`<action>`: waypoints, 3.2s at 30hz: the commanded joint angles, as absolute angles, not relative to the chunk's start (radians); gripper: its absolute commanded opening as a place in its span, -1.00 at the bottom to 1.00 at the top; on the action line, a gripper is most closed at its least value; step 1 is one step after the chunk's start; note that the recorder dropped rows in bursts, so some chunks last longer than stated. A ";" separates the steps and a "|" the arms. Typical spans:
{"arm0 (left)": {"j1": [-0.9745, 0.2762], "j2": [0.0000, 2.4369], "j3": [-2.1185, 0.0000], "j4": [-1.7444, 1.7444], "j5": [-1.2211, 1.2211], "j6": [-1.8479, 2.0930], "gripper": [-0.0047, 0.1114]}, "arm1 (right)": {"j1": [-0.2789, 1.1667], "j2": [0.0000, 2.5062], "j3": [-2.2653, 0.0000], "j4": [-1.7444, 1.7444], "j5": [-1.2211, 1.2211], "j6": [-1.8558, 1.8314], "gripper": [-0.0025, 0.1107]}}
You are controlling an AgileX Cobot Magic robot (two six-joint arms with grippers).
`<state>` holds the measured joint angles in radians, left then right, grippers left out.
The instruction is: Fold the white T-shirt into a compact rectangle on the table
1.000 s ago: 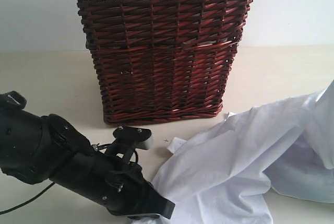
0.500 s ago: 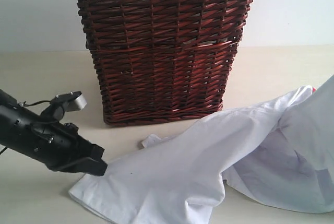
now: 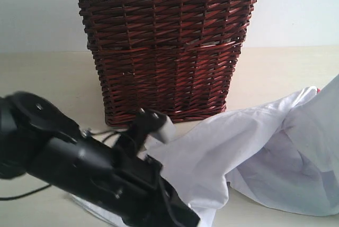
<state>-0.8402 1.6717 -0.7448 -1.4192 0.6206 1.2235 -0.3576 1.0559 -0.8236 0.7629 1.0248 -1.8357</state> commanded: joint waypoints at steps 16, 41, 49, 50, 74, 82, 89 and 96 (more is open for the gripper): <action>-0.834 1.818 -0.745 -1.553 0.313 1.114 -0.92 | -0.361 1.023 -0.834 0.801 1.058 -1.834 -0.96; -0.610 1.909 -0.745 -1.249 0.396 0.884 -0.92 | -0.361 0.979 -0.834 0.801 1.058 -1.829 -0.96; -0.368 1.909 -0.745 -0.998 0.383 0.801 -0.92 | -0.361 0.977 -0.834 0.801 1.060 -1.829 -0.96; -0.343 1.909 -0.745 -0.978 0.371 0.801 -0.92 | -0.361 0.977 -0.834 0.801 1.060 -1.829 -0.96; -0.355 1.449 -0.691 -1.026 0.691 0.920 -0.92 | -0.361 0.977 -0.834 0.801 1.070 -1.829 -0.96; -0.823 1.496 -0.662 -1.673 0.367 1.473 -0.92 | -0.361 0.977 -0.834 0.810 1.078 -1.827 -0.96; -0.889 1.575 -0.733 -1.741 0.428 1.627 -0.61 | -0.361 0.977 -0.834 0.810 1.094 -1.827 -0.96; -0.889 1.723 -0.842 -1.744 0.445 1.642 -0.10 | -0.361 0.977 -0.834 0.810 1.097 -1.827 -0.96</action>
<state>-0.8832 1.6657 -0.7919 -1.7312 0.4300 1.6361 -0.3576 0.9855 -0.8236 0.7897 1.0911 -1.8308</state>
